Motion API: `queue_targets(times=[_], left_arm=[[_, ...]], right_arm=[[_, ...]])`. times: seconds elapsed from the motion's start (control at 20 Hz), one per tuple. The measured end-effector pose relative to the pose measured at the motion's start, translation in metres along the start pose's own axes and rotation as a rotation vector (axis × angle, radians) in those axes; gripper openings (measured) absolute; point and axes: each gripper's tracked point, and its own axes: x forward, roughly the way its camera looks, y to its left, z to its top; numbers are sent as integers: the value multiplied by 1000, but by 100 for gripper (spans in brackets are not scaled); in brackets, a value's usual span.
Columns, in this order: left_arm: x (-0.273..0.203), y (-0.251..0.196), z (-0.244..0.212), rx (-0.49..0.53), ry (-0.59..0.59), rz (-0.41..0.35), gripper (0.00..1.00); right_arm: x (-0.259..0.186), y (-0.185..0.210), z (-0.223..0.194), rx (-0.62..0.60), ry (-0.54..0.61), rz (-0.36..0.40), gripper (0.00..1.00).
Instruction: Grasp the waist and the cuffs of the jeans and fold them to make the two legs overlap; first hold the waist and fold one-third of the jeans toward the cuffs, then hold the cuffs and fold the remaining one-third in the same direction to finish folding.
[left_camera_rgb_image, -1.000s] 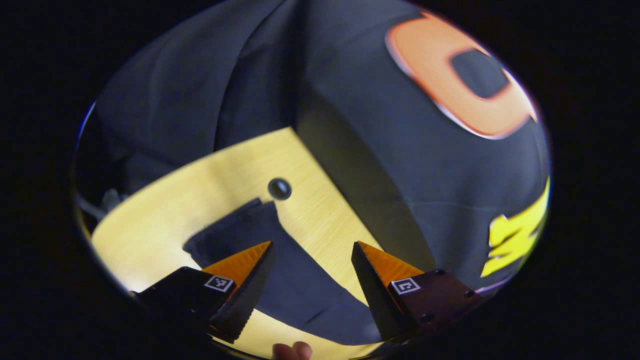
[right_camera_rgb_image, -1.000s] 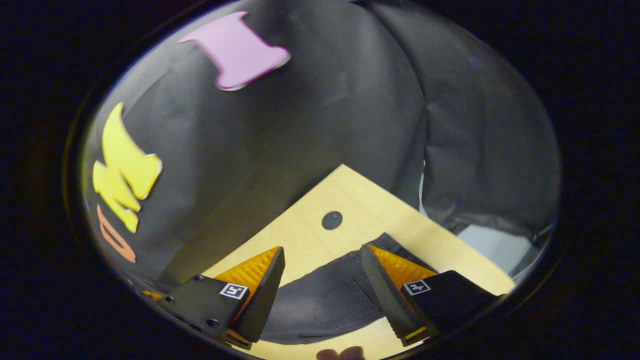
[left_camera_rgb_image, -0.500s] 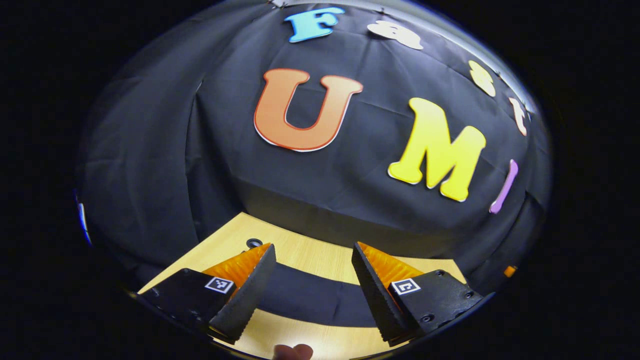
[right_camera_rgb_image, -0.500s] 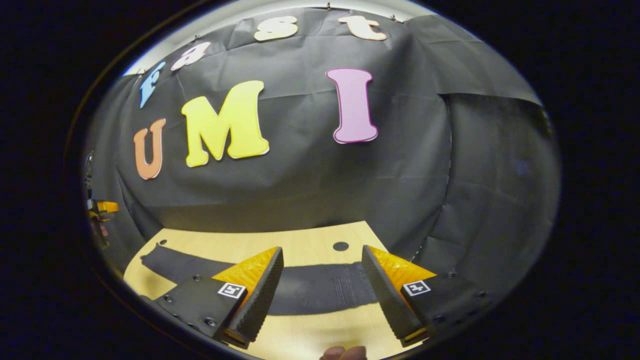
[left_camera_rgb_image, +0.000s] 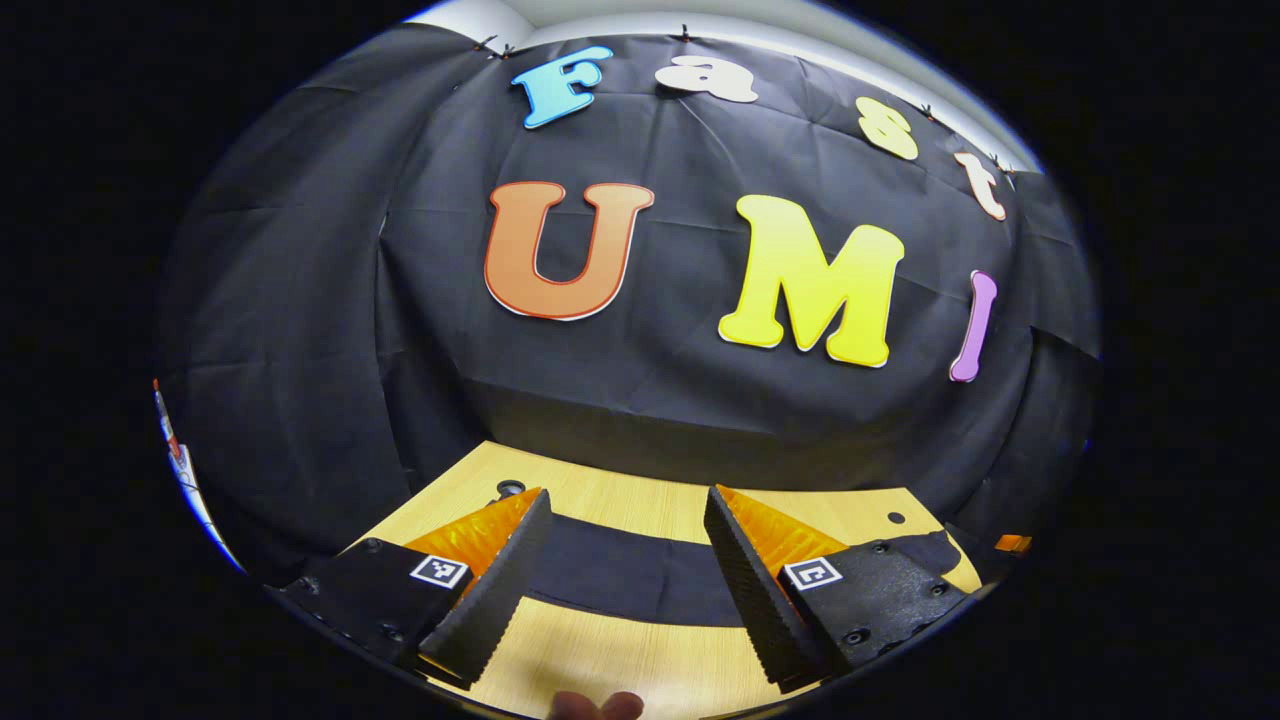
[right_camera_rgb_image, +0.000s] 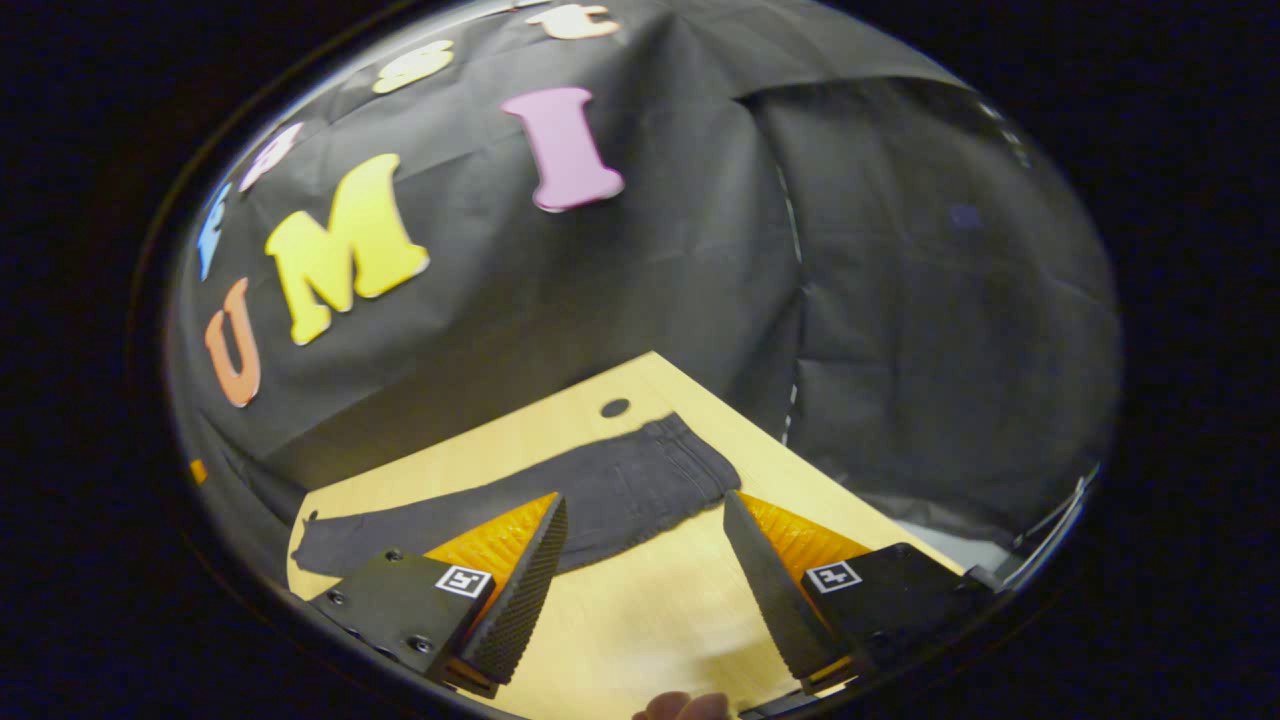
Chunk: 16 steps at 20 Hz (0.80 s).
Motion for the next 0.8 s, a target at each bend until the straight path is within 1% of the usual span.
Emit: queue_targets(times=[0.15,0.3,0.45,0.65,0.75,0.8], left_arm=[[-7,-16,-6,41,21,11,99],[-11,-27,-7,65,46,20,99],[-15,-28,0,84,44,44,98],[-15,-24,3,91,46,74,99],[-15,-22,-1,78,60,85,98],[-16,-22,-4,75,68,89,98]], right_arm=[[52,-22,-13,77,41,-39,98],[103,-38,-25,126,90,-71,98],[133,-48,-31,161,113,-94,98],[157,-40,-31,103,104,-82,98],[162,-40,-34,60,110,-92,98],[164,-41,-34,29,108,-106,92]])
